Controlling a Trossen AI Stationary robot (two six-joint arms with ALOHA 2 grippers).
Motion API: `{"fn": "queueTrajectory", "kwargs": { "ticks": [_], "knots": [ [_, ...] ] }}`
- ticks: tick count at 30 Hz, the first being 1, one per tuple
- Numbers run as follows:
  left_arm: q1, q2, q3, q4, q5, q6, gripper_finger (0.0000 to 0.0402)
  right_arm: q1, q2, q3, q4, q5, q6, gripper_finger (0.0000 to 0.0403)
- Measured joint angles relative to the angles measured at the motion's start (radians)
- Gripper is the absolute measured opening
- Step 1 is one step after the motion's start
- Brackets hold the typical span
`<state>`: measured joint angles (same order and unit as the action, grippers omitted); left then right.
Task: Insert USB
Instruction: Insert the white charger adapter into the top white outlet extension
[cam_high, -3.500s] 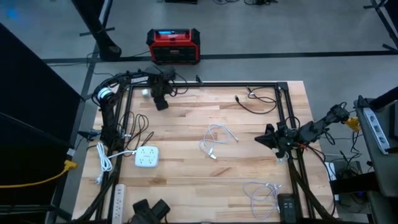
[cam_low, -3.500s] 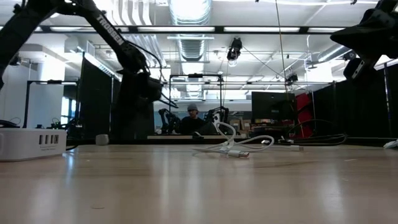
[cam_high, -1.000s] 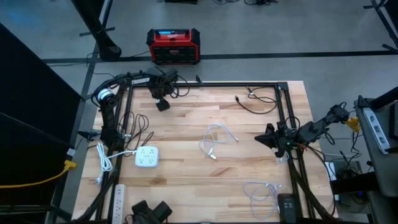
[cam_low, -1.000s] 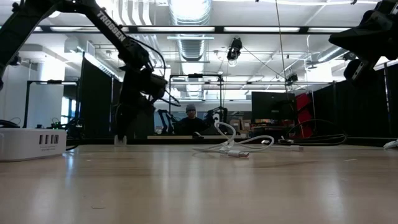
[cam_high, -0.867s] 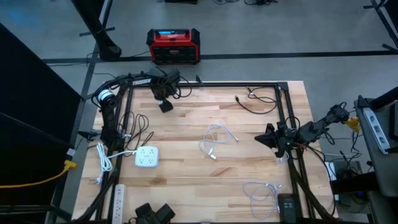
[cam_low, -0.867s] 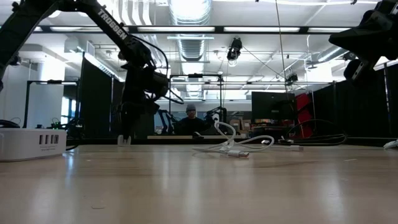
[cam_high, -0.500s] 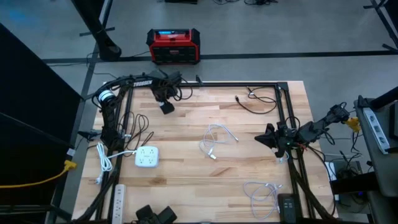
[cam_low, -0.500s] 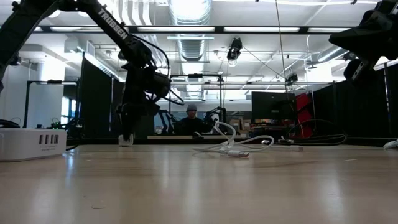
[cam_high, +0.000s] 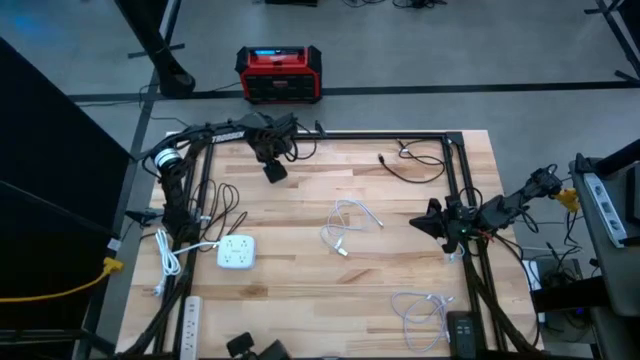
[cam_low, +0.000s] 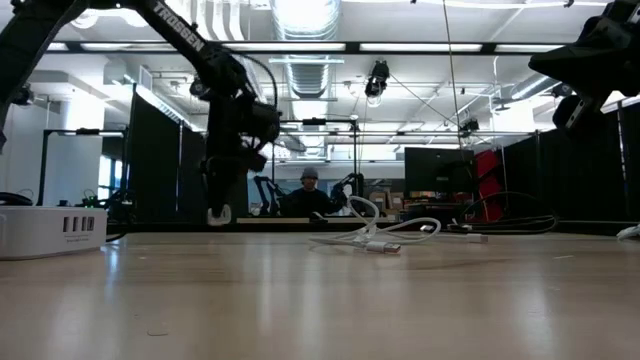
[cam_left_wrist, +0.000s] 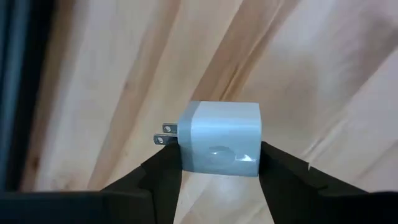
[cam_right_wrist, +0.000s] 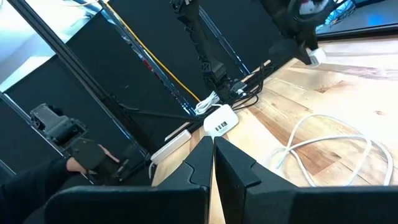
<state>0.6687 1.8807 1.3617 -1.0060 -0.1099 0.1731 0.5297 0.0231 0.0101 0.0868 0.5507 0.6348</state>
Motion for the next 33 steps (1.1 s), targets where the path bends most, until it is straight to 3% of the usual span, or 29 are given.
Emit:
{"fn": "queueTrajectory", "kwargs": {
  "ticks": [3,8,16,20,27,33],
  "knots": [
    [-0.041,-0.011,0.033,-0.004,0.05,-0.029,0.0174,0.0,0.0,0.0,0.0,0.0,0.0,0.0],
    [-0.126,-0.02,0.085,0.042,0.221,-0.105,0.0173,0.0,0.0,0.0,-0.001,-0.001,-0.029,0.0],
    [-0.27,-0.021,0.097,0.312,0.517,-0.207,0.0173,0.0,0.014,0.0,-0.001,-0.009,-0.078,0.0],
    [-0.337,-0.024,0.097,0.453,0.569,-0.278,0.0173,0.0,0.016,0.0,0.015,0.005,-0.096,0.0],
    [-0.438,-0.031,0.097,0.682,0.601,-0.392,0.0173,0.0,0.04,0.0,0.203,0.08,-0.328,0.0],
    [-0.479,-0.031,0.097,0.803,0.601,-0.487,0.0173,0.0,0.167,0.02,0.272,0.081,-0.572,0.0]
  ]
}}
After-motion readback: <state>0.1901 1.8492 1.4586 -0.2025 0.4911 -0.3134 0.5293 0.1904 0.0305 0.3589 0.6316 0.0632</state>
